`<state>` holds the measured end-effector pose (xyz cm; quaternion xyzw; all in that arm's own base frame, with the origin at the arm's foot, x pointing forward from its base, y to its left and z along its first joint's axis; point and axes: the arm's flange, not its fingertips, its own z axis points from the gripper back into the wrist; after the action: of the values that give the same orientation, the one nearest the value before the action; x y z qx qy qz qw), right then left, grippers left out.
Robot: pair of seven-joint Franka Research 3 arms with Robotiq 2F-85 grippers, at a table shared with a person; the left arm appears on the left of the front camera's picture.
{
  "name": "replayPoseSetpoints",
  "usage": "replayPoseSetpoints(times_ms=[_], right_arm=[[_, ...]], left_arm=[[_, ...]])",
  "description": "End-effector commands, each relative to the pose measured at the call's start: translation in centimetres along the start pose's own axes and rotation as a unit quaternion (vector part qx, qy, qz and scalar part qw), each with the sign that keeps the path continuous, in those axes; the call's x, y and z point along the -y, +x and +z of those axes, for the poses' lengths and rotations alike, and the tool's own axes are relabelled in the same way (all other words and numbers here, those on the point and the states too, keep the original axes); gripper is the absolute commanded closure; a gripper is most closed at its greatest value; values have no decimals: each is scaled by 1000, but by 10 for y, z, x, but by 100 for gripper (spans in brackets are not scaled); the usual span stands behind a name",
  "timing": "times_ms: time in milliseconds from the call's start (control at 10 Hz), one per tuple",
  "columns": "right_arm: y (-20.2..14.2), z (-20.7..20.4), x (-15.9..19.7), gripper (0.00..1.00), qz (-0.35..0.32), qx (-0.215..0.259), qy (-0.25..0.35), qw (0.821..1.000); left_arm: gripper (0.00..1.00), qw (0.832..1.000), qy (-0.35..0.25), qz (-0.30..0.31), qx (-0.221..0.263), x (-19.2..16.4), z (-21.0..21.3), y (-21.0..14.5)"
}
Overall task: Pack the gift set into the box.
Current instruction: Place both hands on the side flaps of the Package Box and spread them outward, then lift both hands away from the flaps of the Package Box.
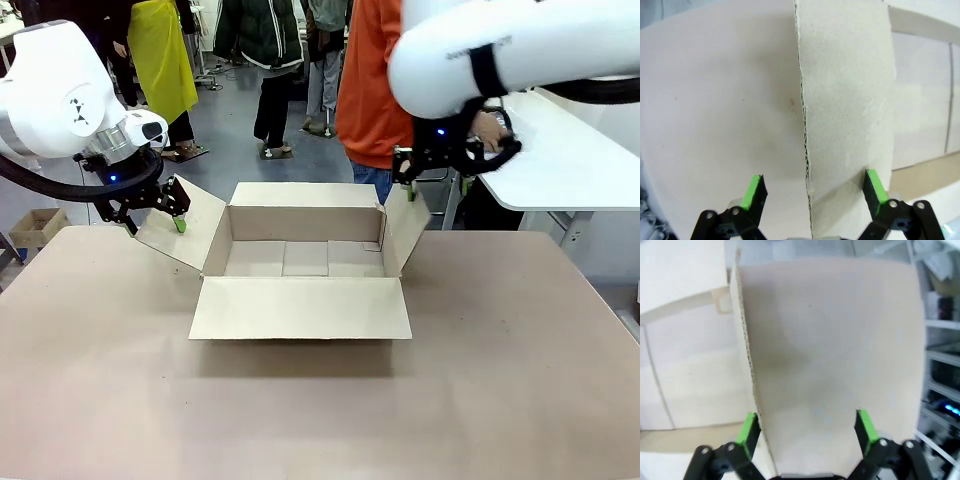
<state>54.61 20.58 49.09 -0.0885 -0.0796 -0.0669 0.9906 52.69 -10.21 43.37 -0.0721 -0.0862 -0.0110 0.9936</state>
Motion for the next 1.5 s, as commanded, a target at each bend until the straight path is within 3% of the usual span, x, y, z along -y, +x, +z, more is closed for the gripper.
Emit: replayPoseSetpoints(times_ms=[0,300,400,1400], right_arm=[[-20,-33,46,0,20,28,98,995],[-32,-82,80,0,-5,43,177,983],[-12,-53,62,0,-9,32,105,994],[-12,-53,62,0,-9,32,105,994]], left_arm=[[0,1000,7,6,-1,1,1,-1],[0,1000,7,6,-1,1,1,-1],[0,1000,7,6,-1,1,1,-1],[0,1000,7,6,-1,1,1,-1]])
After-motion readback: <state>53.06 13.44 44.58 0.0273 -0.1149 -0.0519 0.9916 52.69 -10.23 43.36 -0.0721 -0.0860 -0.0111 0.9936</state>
